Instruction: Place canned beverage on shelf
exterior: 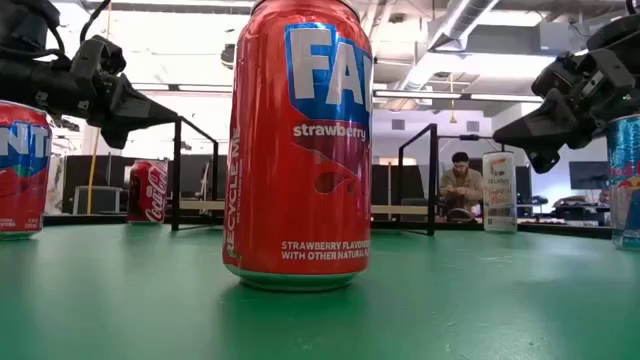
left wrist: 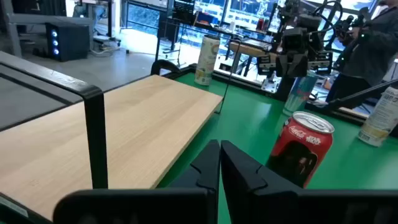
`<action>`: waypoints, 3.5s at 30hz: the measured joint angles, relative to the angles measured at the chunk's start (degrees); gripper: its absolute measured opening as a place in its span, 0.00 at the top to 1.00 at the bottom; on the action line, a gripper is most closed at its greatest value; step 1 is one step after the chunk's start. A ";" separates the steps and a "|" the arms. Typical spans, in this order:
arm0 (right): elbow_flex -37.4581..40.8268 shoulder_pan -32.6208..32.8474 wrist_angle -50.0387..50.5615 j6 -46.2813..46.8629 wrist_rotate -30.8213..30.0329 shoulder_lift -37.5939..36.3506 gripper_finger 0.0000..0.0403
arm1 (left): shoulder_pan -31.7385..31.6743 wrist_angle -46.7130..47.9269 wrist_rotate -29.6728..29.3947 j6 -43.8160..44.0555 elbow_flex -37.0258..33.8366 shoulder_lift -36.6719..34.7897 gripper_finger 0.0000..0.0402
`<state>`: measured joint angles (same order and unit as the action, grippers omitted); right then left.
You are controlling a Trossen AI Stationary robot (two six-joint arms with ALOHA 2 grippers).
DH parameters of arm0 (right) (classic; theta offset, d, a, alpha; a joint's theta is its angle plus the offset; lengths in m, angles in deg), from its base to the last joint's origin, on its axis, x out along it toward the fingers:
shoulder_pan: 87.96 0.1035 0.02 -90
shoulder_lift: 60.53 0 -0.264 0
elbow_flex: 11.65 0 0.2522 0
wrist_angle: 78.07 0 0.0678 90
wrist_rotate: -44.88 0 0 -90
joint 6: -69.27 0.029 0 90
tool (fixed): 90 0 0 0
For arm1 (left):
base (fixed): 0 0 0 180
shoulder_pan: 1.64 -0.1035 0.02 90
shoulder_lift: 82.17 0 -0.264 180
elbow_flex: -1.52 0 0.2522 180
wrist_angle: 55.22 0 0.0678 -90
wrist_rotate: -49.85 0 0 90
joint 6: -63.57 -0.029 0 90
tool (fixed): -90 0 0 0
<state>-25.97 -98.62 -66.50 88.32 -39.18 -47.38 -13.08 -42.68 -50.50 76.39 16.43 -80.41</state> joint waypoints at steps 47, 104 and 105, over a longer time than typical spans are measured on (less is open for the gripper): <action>0.00 0.02 0.02 0.00 0.00 0.00 0.88 | 0.00 0.00 0.02 0.02 0.00 0.02 1.00; -24.90 0.68 -12.26 -8.04 -5.91 8.77 0.88 | 0.04 -22.56 -0.68 18.87 2.28 0.83 1.00; -28.22 1.10 -9.27 -8.62 -5.93 11.13 0.88 | 0.04 -22.51 -0.42 16.84 3.13 1.48 1.00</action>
<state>-54.19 -97.52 -75.77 79.69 -45.11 -36.24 -13.04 -65.18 -50.92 93.23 19.57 -78.93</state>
